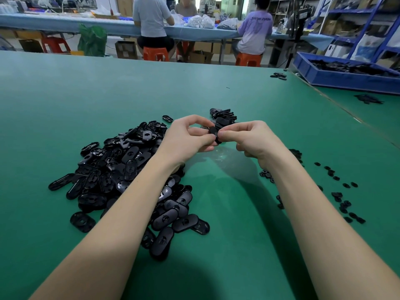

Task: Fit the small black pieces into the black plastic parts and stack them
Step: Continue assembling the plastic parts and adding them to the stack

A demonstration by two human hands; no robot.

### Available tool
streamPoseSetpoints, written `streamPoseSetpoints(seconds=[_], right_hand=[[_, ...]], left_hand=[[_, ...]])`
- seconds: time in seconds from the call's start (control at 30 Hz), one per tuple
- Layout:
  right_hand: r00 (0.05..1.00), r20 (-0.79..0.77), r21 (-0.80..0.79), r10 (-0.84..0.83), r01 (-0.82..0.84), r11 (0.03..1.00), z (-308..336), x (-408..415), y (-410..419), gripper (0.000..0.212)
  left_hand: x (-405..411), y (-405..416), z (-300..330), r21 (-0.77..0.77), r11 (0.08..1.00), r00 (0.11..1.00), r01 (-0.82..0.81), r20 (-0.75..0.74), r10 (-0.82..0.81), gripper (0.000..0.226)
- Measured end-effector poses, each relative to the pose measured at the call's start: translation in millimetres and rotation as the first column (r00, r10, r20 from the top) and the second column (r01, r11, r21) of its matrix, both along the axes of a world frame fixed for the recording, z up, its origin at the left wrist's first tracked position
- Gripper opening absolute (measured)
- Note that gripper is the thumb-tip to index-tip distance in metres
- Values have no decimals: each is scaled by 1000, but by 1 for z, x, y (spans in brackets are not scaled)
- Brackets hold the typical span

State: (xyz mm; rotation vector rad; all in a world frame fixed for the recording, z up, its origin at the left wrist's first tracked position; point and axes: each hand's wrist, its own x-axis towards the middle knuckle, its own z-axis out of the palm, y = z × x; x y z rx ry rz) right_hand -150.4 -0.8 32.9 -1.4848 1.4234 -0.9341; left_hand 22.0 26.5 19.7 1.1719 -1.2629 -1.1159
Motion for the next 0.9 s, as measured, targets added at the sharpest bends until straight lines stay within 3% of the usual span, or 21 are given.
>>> streamPoseSetpoints(seconds=[0.3, 0.63, 0.9], right_hand=[[1000, -9, -33, -4, 4, 999, 0, 0, 1, 2], [997, -74, -81, -28, 22, 997, -6, 3, -1, 13], [998, 39, -14, 55, -55, 998, -6, -1, 6, 18]], left_hand=[[-1, 1, 1, -7, 1000, 1000, -5, 5, 5, 22], [2, 0, -2, -17, 1000, 995, -23, 100, 25, 20], [3, -2, 2, 125, 992, 998, 11, -56, -4, 24]])
